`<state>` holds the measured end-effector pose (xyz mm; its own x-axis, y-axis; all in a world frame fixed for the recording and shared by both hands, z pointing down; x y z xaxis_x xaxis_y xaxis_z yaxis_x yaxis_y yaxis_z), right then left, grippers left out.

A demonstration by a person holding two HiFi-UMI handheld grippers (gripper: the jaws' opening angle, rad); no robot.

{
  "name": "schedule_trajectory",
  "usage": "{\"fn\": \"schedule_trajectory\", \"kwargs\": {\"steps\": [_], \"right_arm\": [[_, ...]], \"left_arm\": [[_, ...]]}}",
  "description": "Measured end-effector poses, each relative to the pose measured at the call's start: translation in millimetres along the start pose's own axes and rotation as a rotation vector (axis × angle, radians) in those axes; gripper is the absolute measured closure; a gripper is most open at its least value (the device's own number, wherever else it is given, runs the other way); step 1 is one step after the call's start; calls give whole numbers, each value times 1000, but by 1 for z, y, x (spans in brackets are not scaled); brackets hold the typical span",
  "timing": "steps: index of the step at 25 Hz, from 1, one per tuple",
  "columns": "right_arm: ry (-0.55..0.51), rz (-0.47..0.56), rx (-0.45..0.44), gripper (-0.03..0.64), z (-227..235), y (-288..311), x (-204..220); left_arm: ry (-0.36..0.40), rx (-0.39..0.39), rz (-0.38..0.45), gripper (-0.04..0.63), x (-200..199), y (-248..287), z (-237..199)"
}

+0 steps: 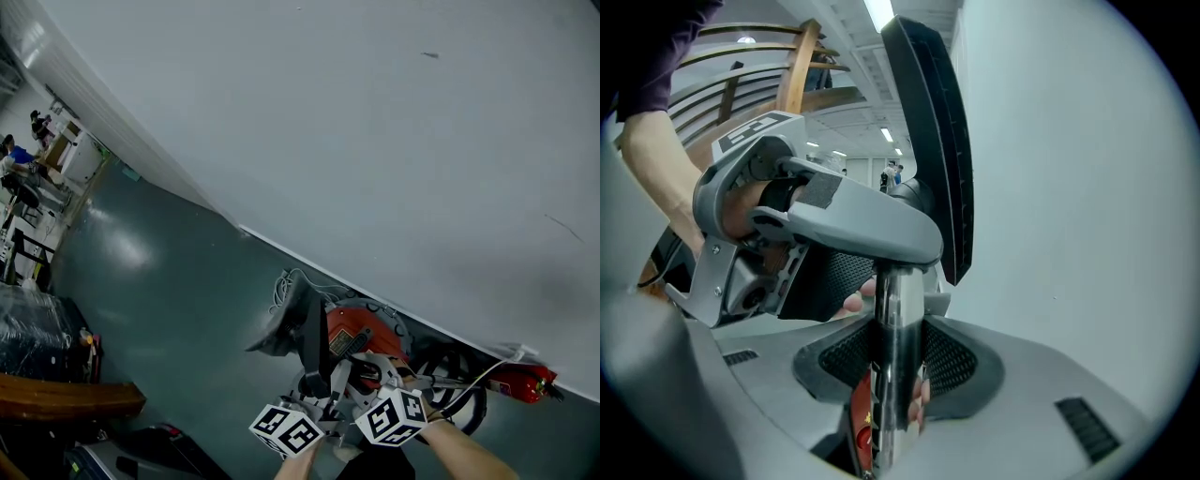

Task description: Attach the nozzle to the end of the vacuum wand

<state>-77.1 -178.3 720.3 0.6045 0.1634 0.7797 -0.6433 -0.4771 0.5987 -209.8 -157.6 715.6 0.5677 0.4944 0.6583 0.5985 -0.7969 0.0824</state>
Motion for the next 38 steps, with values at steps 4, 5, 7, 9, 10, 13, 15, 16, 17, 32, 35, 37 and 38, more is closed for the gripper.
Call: {"fn": "schedule_trajectory", "kwargs": {"steps": [4,5,7,9,10,13,15,16,17,32,35,37,38], "right_arm": [[10,-20,-2,457,-2,14,4],[14,-30,5,457,0,18,6],[24,-50,11,457,7,28,8],[28,-65,7,457,11,35,9],[28,-70,6,457,11,38,10],[31,-84,5,457,9,46,11],[32,-89,9,457,8,50,11],[32,-92,14,457,8,51,11],[32,-96,19,457,8,52,12],[620,230,20,535,42,-96,-106],[601,315,36,560,47,-141,-158],[578,370,47,570,51,-168,-190],[569,396,50,577,52,-181,-205]], "left_arm": [[27,-74,19,405,1,-10,-6],[31,-92,25,400,-1,-14,-8],[25,-117,36,390,-5,-26,-10],[32,-124,38,390,-8,-35,-11],[42,-124,37,390,-9,-39,-10],[72,-124,38,391,-14,-48,-9],[90,-123,39,391,-19,-52,-8],[99,-122,39,391,-22,-54,-7],[107,-123,37,391,-25,-56,-7],[380,-104,-14,484,-123,-83,122],[436,-82,28,509,-159,-92,171],[474,-64,50,518,-182,-98,204],[497,-57,61,524,-193,-101,220]]}}
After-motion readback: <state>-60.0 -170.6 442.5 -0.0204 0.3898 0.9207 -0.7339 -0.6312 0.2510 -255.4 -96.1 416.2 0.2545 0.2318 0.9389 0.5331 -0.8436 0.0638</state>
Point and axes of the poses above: the fingertips, and each gripper's own axes: y forward along the fingers, z to its right, x out of its underside, the point moved 10 cm from there along -y, backward along the fingers, and after that the axes turned 9 degrees about x, right-handed, at the moved point
